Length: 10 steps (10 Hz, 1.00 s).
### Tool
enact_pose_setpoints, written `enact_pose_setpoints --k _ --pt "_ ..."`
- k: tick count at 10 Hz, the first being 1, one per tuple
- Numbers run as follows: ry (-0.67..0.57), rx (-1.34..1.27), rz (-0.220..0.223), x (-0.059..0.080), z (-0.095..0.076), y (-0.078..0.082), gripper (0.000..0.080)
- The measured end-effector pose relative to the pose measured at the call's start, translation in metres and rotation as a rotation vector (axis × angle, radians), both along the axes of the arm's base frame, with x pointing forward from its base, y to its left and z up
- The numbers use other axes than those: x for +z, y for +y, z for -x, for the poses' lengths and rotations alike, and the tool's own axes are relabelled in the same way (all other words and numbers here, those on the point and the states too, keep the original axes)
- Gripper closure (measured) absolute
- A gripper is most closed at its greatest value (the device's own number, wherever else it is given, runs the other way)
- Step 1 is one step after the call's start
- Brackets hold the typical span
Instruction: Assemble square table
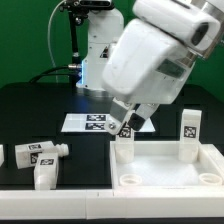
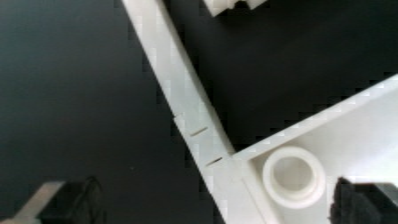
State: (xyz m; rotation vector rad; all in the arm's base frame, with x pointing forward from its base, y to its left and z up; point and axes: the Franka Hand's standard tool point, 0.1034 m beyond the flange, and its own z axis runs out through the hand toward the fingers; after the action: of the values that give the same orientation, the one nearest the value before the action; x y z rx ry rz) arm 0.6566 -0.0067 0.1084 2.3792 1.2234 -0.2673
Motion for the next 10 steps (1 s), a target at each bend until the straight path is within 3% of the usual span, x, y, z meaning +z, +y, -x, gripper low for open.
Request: enact_pose_setpoints --k 3,4,5,8,10 --pt "-0.081 -0.165 -0.016 -0.001 0.001 -0.002 0.0150" --pt "-0.108 -0.264 -0.071 0.000 0.002 -0.016 0.0150" --pt "-0.122 -0.377 -0.111 0.000 0.005 -0.041 0.0150" --pt "-0.124 -0.696 -0.220 -0.011 0.020 -0.100 0.0150" --pt "-0.149 -0.870 -0.223 -0.021 0.029 -0.107 0.0150"
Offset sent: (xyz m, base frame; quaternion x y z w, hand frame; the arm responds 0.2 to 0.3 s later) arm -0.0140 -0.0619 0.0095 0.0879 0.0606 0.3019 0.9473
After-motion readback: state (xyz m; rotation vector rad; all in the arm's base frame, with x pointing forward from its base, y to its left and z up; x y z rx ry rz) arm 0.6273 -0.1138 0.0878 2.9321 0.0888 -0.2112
